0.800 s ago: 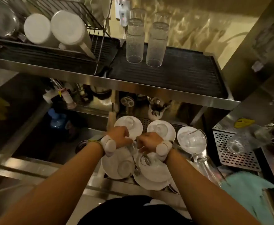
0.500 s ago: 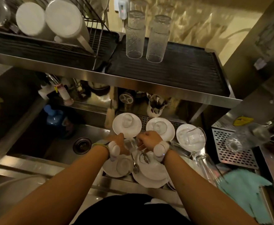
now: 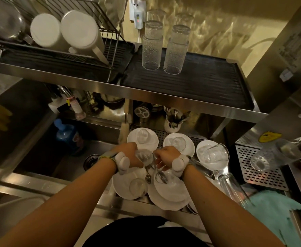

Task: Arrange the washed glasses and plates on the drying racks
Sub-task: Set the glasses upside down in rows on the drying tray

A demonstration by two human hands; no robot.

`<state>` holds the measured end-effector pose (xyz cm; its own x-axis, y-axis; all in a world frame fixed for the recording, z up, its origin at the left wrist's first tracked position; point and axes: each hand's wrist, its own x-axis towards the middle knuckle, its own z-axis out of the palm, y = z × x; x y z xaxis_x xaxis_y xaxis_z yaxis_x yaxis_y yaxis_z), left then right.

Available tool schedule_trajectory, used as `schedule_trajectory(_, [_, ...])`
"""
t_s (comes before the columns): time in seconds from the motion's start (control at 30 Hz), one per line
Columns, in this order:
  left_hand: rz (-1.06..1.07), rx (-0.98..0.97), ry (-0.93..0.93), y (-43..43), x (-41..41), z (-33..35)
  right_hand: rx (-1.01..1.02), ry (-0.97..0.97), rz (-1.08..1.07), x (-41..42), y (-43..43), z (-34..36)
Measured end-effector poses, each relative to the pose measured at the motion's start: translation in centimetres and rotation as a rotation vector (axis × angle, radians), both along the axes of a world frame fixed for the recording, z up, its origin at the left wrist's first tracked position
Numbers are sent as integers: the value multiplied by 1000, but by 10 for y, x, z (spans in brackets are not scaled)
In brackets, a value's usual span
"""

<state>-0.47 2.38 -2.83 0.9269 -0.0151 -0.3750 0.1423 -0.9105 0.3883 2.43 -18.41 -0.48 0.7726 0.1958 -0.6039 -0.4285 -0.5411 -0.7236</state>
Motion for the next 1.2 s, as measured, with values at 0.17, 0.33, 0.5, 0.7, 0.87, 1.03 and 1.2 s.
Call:
schedule_trajectory(0.17, [81,-40,-60,4,-1,29,-67,-17,82,3,10,8])
schedule_trajectory(0.33, [175,-245,-108,4,-1,75,198,174,-9,3,30,41])
schedule_trajectory(0.5, [225,-390,-325,2,0,123,521,115,-154,6,46,88])
schedule_trajectory(0.7, [174,-632,-505,6,8,178,677,-107,-14,25,42,157])
schedule_trajectory(0.87, [60,-639,-618,21,33,215,587,-405,-54,65,33,218])
schedule_trajectory(1.03, [40,11,-591,32,64,221,415,-680,-101,103,36,243])
schedule_trajectory(1.2, [60,74,-528,41,71,215,196,-774,18,125,53,233])
